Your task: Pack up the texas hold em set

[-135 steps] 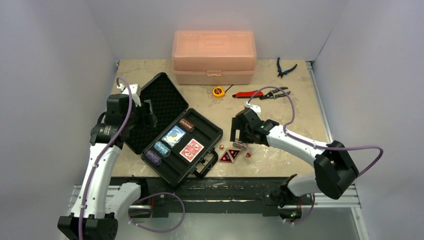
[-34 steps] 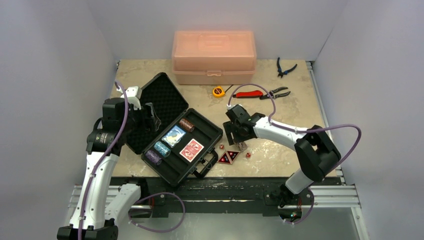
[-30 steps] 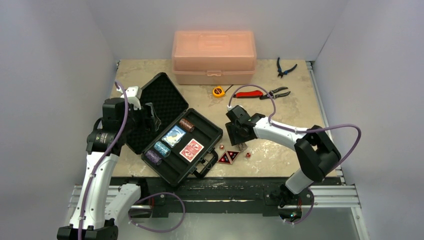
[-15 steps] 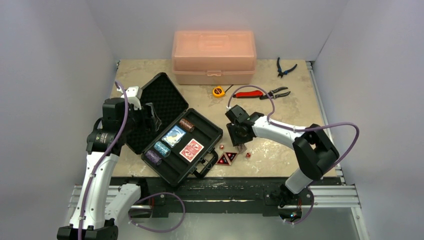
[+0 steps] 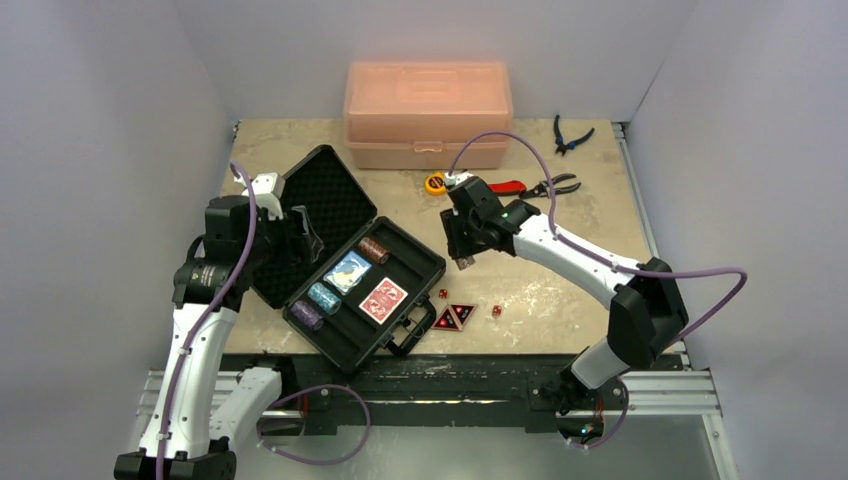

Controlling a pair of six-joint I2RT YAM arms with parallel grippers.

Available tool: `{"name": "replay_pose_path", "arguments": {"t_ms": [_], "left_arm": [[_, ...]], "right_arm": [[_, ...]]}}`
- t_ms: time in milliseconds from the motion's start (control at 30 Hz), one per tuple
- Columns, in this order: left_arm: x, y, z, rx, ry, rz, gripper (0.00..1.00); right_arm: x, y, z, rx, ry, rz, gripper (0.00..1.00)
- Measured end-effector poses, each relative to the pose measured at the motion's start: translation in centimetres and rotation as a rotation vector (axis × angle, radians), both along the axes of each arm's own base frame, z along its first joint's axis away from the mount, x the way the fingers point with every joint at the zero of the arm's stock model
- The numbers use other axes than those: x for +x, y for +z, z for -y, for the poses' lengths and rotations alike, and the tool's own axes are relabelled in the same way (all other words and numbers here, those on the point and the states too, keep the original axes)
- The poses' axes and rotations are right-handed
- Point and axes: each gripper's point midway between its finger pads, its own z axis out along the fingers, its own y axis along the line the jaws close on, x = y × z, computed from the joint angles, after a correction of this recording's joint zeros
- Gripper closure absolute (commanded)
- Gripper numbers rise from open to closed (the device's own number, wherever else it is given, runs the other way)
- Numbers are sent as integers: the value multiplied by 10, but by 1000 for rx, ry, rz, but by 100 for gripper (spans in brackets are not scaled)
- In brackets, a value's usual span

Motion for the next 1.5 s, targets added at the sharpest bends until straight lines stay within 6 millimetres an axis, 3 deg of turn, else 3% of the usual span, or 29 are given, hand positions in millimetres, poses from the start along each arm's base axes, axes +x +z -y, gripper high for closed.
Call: {"name": "replay_pose_path", "arguments": {"t_ms": [500, 767, 1067, 1333, 1500], "left_arm": [[0, 0, 0, 0, 0, 0, 24], [1, -2, 0, 1, 0, -8, 24], [2, -3, 0, 1, 0, -14, 24], [2, -3, 0, 0, -1, -14, 24], [1, -3, 1, -2, -3, -13, 21]], "right_arm": [[10, 51, -10, 146, -25, 138, 100], [2, 61, -8, 179, 40, 198, 100], [3, 30, -53, 167, 218, 92, 100], [7, 44, -107, 219, 369, 107, 100], [8, 37, -130, 217, 430, 98, 100]]}}
